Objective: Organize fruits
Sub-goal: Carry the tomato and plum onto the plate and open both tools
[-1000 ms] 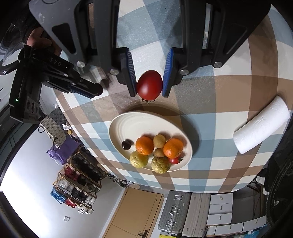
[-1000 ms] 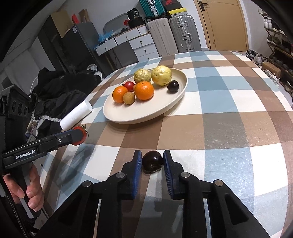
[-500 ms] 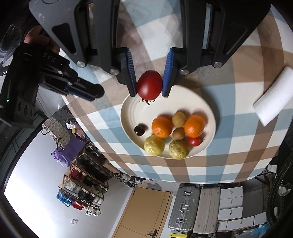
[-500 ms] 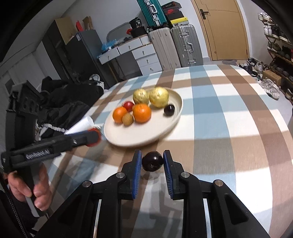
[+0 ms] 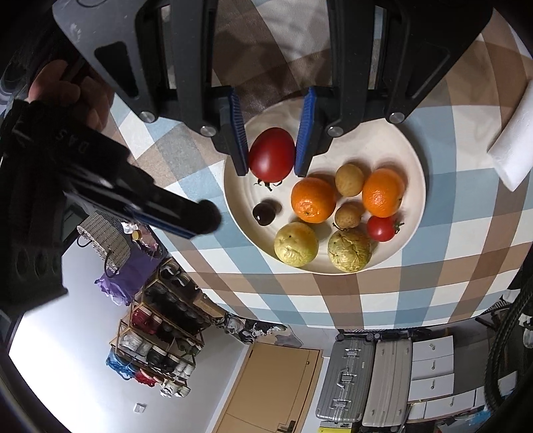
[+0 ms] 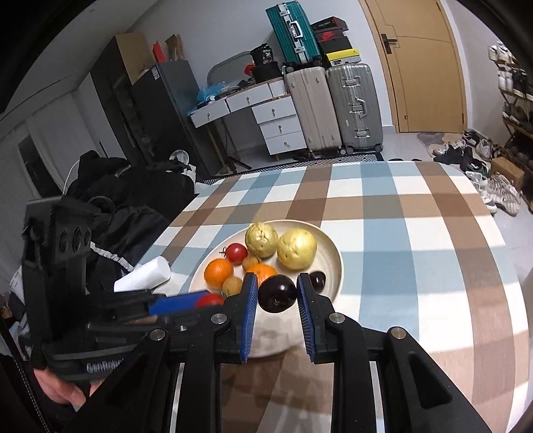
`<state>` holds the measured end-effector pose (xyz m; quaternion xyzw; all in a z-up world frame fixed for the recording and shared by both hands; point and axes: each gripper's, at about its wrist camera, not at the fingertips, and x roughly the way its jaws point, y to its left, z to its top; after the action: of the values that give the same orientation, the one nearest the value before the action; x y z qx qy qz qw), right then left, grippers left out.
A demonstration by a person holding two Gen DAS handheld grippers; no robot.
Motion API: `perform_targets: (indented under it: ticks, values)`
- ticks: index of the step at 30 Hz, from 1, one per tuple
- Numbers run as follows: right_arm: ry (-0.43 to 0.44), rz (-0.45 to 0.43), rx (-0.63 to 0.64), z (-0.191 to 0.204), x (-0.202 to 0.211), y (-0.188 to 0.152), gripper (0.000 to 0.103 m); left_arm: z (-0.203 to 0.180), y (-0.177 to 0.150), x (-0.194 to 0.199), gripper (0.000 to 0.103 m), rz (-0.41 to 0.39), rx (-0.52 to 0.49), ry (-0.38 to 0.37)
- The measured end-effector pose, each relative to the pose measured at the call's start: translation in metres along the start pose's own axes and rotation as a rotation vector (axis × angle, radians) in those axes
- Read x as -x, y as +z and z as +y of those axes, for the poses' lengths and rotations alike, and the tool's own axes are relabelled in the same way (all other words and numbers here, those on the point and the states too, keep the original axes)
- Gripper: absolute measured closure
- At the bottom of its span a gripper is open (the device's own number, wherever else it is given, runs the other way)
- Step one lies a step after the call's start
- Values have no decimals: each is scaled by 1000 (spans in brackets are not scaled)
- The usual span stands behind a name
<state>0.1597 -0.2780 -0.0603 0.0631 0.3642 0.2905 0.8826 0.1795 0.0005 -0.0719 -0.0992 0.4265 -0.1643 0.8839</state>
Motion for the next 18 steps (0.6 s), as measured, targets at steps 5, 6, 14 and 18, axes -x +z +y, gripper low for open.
perform_targets:
  ticks: [5,6,14,18]
  values:
    - [28,28,-8,-1,-26,9,78,2,0,-12,78,14,-11,2]
    - [28,31,-7,0,-29,9,78,3,0,-15,78,18,-9,0]
    - [-30,95,41,1,-64,8,78,12,-3,-28,78,31,-5,-13]
    - [-14,120,-5,-6,-76,7,78,14,-2,-31,78,29,-6,-10]
